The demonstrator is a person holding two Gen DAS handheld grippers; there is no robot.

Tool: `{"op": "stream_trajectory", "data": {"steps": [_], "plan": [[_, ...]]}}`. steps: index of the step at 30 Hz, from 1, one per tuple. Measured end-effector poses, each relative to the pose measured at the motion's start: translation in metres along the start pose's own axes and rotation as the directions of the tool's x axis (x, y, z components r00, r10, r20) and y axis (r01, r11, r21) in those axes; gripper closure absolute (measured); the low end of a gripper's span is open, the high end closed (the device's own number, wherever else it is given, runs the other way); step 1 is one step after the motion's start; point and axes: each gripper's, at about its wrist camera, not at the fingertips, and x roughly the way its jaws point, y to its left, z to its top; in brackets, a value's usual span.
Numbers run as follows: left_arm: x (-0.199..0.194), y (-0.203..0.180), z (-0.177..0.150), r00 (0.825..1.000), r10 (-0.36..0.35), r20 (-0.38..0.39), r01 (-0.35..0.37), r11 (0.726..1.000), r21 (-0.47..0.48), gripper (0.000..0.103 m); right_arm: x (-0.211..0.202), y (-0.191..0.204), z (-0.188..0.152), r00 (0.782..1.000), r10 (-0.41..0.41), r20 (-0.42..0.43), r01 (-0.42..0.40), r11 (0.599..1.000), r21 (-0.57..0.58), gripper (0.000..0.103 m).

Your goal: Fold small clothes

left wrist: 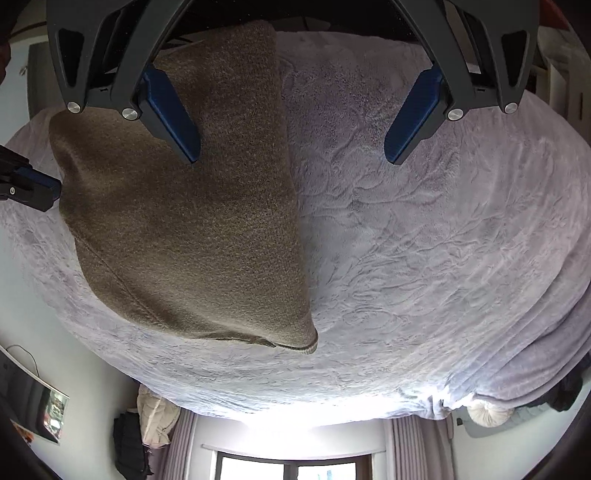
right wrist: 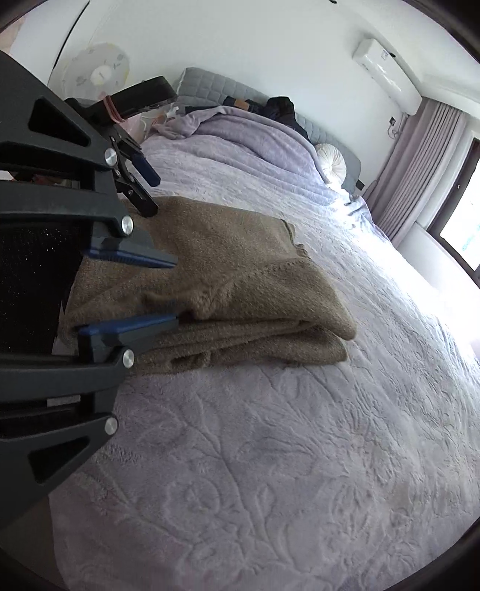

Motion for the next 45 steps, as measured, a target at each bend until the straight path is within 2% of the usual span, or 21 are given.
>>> {"op": "stream_trajectory", "data": {"steps": [4, 11, 19, 22, 25, 26, 28, 31, 33, 38, 45], "plan": [[-0.006, 0.003, 0.004, 1.000, -0.016, -0.001, 0.016, 0.999, -0.042, 0.003, -0.005, 0.005, 0.005, 0.999, -0.029, 0.020, 0.029, 1.000, 0.004, 0.060], [-0.006, -0.001, 0.004, 1.000, -0.011, -0.013, 0.011, 0.999, -0.031, 0.002, 0.000, 0.003, 0.006, 0.999, -0.046, 0.006, 0.046, 0.999, 0.015, 0.058], [-0.006, -0.003, 0.009, 0.999, 0.000, -0.051, -0.002, 1.000, -0.027, 0.002, 0.001, 0.014, 0.010, 0.995, -0.096, -0.004, 0.096, 0.995, -0.006, 0.047], [-0.008, -0.005, 0.013, 0.998, 0.011, -0.065, -0.012, 1.000, -0.013, 0.001, -0.001, 0.024, 0.014, 0.992, -0.125, 0.004, 0.125, 0.992, -0.031, 0.041], [-0.011, -0.008, 0.017, 0.998, 0.017, -0.065, -0.018, 1.000, -0.014, 0.001, -0.003, 0.037, 0.018, 0.986, -0.166, 0.013, 0.167, 0.984, -0.068, 0.028], [-0.012, -0.009, 0.019, 0.998, 0.017, -0.066, -0.018, 1.000, -0.017, 0.001, -0.003, 0.043, 0.020, 0.983, -0.183, 0.017, 0.183, 0.979, -0.084, 0.022], [-0.014, -0.011, 0.021, 0.998, 0.009, -0.066, -0.010, 1.000, -0.019, 0.001, -0.003, 0.054, 0.022, 0.976, -0.217, 0.027, 0.219, 0.968, -0.120, 0.021], [-0.017, -0.014, 0.025, 0.998, 0.016, -0.060, -0.016, 1.000, -0.015, 0.001, 0.000, 0.071, 0.023, 0.956, -0.290, 0.042, 0.293, 0.939, -0.181, 0.012], [-0.019, -0.017, 0.027, 0.998, 0.031, -0.055, -0.031, 0.999, -0.005, 0.001, 0.003, 0.082, 0.023, 0.938, -0.343, 0.054, 0.346, 0.910, -0.230, 0.001], [-0.021, -0.018, 0.031, 0.997, 0.050, -0.057, -0.050, 0.999, -0.002, 0.001, 0.010, 0.100, 0.019, 0.902, -0.425, 0.075, 0.426, 0.852, -0.304, 0.000], [-0.027, -0.021, 0.036, 0.995, 0.098, -0.026, -0.097, 0.995, 0.023, 0.001, 0.013, 0.109, 0.019, 0.886, -0.457, 0.074, 0.457, 0.836, -0.304, 0.000]]}}
